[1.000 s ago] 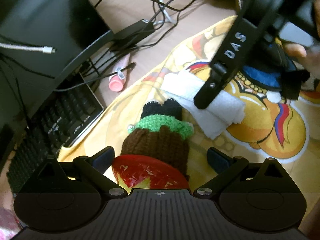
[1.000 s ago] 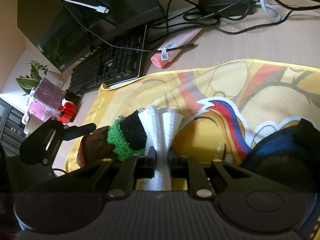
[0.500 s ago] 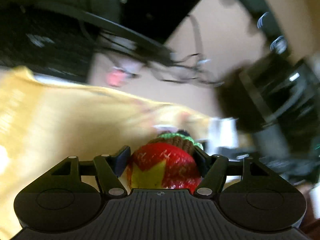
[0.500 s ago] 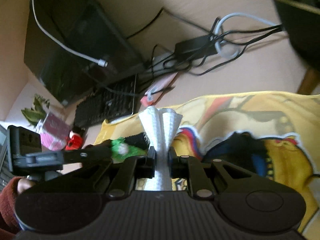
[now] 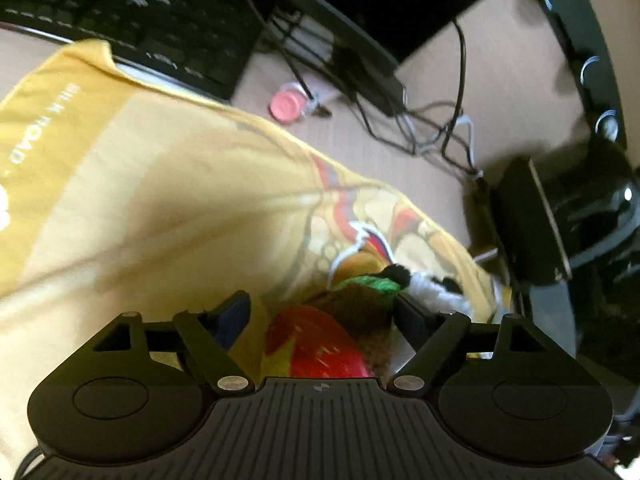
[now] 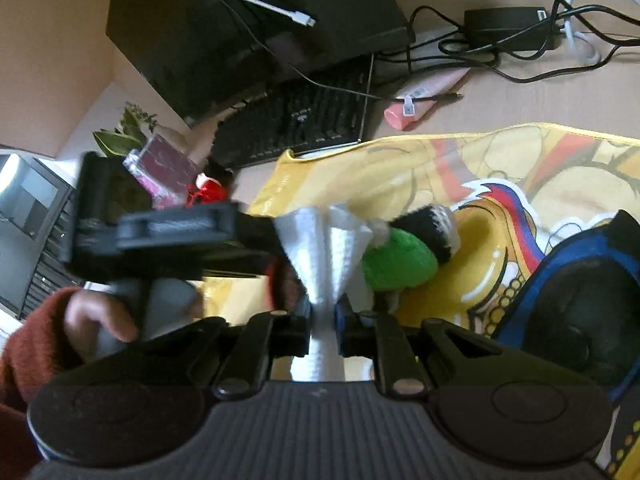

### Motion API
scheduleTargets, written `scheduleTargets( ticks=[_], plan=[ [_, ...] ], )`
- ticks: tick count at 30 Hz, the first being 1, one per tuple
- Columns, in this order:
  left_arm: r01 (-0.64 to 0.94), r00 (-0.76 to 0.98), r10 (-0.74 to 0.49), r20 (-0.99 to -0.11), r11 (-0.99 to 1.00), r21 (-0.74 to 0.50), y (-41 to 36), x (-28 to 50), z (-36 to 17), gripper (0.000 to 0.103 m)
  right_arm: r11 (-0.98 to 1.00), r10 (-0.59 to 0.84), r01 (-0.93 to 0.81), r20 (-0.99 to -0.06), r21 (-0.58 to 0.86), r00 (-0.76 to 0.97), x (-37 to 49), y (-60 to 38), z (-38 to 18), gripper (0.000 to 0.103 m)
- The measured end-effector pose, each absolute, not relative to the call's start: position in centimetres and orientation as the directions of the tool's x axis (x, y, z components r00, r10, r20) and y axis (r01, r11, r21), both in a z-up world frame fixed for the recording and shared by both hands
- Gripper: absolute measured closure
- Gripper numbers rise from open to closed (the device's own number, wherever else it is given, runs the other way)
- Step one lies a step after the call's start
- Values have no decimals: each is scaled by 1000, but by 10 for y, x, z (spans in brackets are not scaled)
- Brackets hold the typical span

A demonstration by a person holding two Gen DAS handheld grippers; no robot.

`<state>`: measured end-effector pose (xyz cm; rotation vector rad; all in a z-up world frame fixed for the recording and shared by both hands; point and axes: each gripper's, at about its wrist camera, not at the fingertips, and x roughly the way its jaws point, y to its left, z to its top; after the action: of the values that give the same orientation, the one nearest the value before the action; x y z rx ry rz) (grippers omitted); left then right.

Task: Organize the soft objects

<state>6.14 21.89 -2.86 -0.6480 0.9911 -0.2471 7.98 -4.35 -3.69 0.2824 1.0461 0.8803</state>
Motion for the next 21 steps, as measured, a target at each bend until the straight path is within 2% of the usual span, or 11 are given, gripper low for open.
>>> scheduleTargets(
  ticks=[2, 6, 9, 12, 14, 17, 20, 21],
  plan=[
    [-65, 575, -444, -687, 813, -579, 224, 56, -17, 10, 626, 763, -470, -613, 623, 205, 90, -46, -40, 89],
    [83, 619, -391, -681, 895, -438, 210, 44, 3, 8, 679, 725, -425, -639, 599, 257, 106, -49, -43, 89],
    [227, 632, -313, -709, 949, -216, 181, 38, 8, 6, 704, 703, -398, -660, 589, 266, 118, -49, -52, 89],
    [301, 653, -162, -740, 952, 57, 150, 41, -7, 6, 770, 626, -389, -717, 505, 307, 126, -46, -61, 89],
    [327, 677, -69, -733, 920, 215, 135, 44, -16, 6, 777, 618, -373, -724, 506, 305, 127, -50, -65, 89],
    [371, 705, -18, -709, 861, 347, 126, 48, -23, 5, 779, 618, -368, -721, 507, 314, 125, -58, -63, 89],
    [427, 705, -2, -709, 800, 422, 124, 53, -31, 4, 783, 616, -354, -713, 511, 334, 123, -67, -59, 89],
    [447, 704, 1, -710, 776, 444, 123, 55, -34, 1, 784, 616, -348, -710, 514, 340, 122, -70, -58, 89]
  ],
)
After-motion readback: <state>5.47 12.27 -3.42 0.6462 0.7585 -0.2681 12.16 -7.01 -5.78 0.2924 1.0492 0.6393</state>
